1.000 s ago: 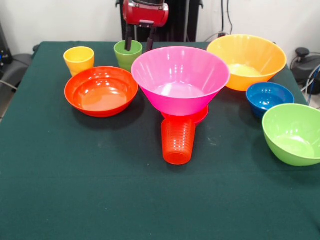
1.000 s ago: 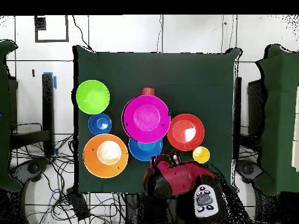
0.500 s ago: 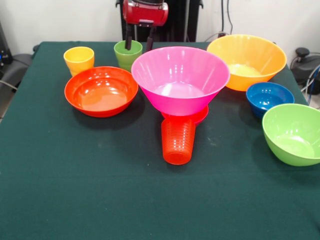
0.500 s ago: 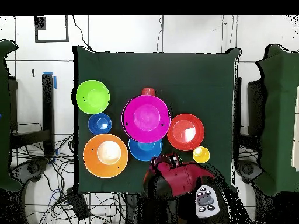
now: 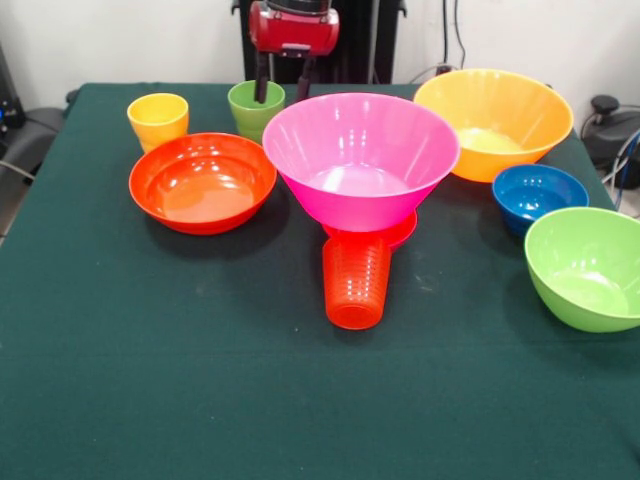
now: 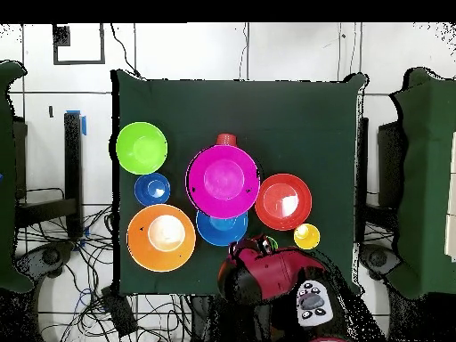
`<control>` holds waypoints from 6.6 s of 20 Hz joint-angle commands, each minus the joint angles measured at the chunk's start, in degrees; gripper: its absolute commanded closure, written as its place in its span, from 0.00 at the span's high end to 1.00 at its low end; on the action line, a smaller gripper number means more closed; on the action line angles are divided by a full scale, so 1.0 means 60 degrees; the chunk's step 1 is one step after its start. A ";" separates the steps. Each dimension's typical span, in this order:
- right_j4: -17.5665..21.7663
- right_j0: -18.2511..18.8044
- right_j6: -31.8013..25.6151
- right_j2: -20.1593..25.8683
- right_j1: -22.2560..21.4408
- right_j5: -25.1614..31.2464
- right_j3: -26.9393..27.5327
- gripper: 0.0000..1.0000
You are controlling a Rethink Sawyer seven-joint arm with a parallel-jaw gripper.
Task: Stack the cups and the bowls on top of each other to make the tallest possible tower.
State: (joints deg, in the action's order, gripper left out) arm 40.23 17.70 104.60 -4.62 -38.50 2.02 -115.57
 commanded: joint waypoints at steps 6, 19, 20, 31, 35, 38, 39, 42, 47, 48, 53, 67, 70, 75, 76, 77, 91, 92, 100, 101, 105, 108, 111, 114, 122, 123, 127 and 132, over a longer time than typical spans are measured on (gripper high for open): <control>0.0347 0.0171 0.0654 0.1077 0.0568 -0.0424 -0.0236 1.00; 0.0261 0.0032 0.0658 0.0886 0.0655 -0.0120 -0.0180 1.00; 0.0256 -0.0026 0.0679 0.0815 0.0659 -0.0121 -0.0154 1.00; 0.0094 -0.0579 0.0936 0.0090 0.0777 -0.0025 0.0062 1.00; 0.0058 -0.0537 0.0946 0.0062 0.0822 -0.0062 0.0012 1.00; 0.0067 -0.0464 0.0929 0.0067 0.0839 -0.0112 -0.0027 1.00; 0.0074 -0.0444 0.0923 0.0062 0.0845 -0.0123 -0.0039 1.00; 0.0056 -0.0491 0.0983 -0.0019 0.0904 -0.0219 -0.0044 1.00; 0.0010 -0.0614 0.1169 -0.0145 0.1139 -0.0617 -0.0087 1.00; -0.0015 -0.0690 0.1231 -0.0218 0.1184 -0.0720 -0.0098 1.00; -0.0072 -0.0793 0.1302 -0.0347 0.1293 -0.0964 -0.0131 1.00; 0.0024 -0.0471 0.1025 -0.0036 0.1421 -0.0981 0.0012 1.00; 0.0057 -0.0415 0.0980 0.0020 0.1445 -0.0977 0.0058 1.00; 0.0097 -0.0353 0.0930 0.0090 0.1471 -0.0985 0.0107 1.00; 0.0095 -0.0370 0.0941 0.0069 0.1477 -0.1013 0.0112 1.00; 0.0098 -0.0363 0.0937 0.0075 0.1481 -0.1012 0.0110 1.00; 0.0166 -0.0356 0.0988 0.0083 0.1558 -0.1501 0.0158 1.00; 0.0168 -0.0393 0.1017 0.0039 0.1572 -0.1656 0.0156 1.00; 0.0232 -0.0249 0.0922 0.0252 0.1540 -0.1784 0.0075 0.00; 0.0242 -0.0240 0.0901 0.0274 0.1533 -0.1761 0.0075 0.00; 0.0172 -0.0322 0.0936 0.0185 0.1543 -0.1808 0.0064 0.00; 0.0076 -0.0471 0.0998 0.0017 0.1520 -0.1870 0.0048 0.00; -0.0001 -0.0610 0.0994 -0.0119 0.1399 -0.1717 0.0048 0.00; -0.0086 -0.0744 0.0978 -0.0234 0.1200 -0.1462 0.0017 0.00; -0.0096 -0.0329 0.0461 0.0514 0.0449 -0.0196 -0.0172 0.00; -0.0123 -0.0274 0.0379 0.0617 0.0379 -0.0014 -0.0172 0.00; -0.0136 -0.0109 0.0108 0.0956 0.0152 0.0486 -0.0147 0.00; -0.0134 0.0044 -0.0091 0.1293 -0.0033 0.1044 -0.0067 0.00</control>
State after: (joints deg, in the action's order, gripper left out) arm 40.21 17.06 104.60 -5.72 -37.60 -0.01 -116.10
